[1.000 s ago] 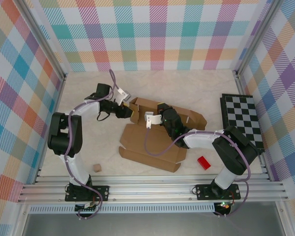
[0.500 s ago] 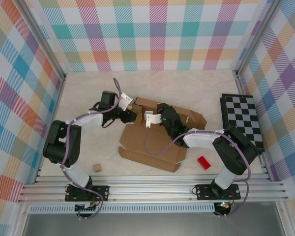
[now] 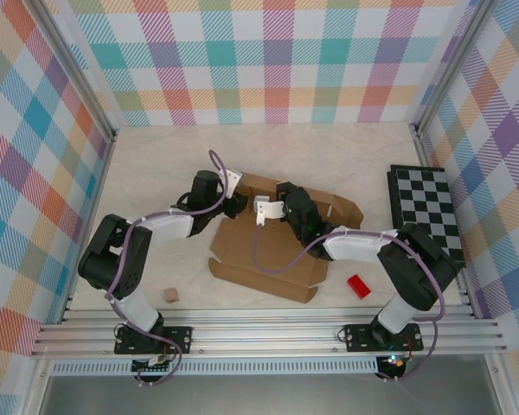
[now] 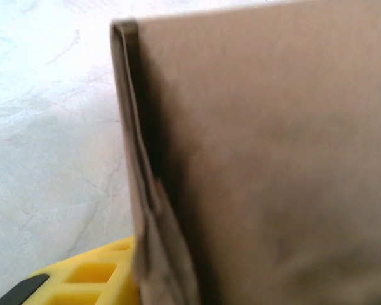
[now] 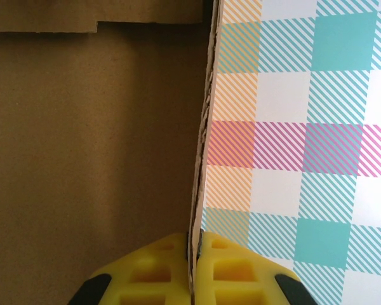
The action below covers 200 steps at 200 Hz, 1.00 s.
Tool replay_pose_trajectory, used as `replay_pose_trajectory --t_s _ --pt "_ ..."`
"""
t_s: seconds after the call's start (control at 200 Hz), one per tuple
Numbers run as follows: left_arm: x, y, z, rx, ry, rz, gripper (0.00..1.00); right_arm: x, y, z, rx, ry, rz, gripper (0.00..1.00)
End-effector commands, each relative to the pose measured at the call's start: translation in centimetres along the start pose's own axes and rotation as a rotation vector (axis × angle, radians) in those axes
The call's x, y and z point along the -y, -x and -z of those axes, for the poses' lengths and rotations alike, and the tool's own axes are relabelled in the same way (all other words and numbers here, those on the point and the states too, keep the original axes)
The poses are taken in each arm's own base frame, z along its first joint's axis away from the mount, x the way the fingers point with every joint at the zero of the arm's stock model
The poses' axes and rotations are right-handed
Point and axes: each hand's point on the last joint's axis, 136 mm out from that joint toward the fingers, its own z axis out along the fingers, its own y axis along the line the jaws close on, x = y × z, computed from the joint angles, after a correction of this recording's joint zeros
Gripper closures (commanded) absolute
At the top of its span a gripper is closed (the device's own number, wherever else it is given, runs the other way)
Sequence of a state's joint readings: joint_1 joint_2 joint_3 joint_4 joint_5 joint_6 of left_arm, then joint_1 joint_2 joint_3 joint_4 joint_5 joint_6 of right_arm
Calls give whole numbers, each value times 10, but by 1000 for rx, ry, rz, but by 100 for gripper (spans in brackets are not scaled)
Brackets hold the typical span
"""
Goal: Fold the paper box
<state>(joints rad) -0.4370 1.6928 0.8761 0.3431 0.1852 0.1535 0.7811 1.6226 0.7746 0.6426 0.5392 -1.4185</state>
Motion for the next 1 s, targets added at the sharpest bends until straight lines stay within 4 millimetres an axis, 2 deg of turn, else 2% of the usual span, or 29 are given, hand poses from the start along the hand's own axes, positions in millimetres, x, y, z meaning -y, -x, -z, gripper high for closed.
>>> replay_pose_trajectory --t_s 0.0,0.08,0.27,0.385,0.49,0.61,0.74,0.885,0.995 --pt "-4 31 1 141 84 72 66 -51 4 7 20 173 69 100" --pt "-16 32 3 173 205 98 83 -53 5 8 22 176 68 100" --pt "-43 21 0 163 384 188 100 -56 6 11 18 181 62 100" --pt "-51 16 6 148 503 192 100 -54 3 14 3 172 46 100" --pt "-49 11 -1 98 520 137 100 -51 3 17 3 172 21 100" --pt "-34 6 -7 91 357 142 81 -52 3 18 6 180 23 100" --pt "-25 2 -2 91 203 164 61 -54 4 16 8 184 26 100" --pt "-32 -4 10 79 143 189 48 -53 5 15 12 187 14 100" --pt "-30 -17 19 50 108 177 44 -53 5 15 11 191 9 100"
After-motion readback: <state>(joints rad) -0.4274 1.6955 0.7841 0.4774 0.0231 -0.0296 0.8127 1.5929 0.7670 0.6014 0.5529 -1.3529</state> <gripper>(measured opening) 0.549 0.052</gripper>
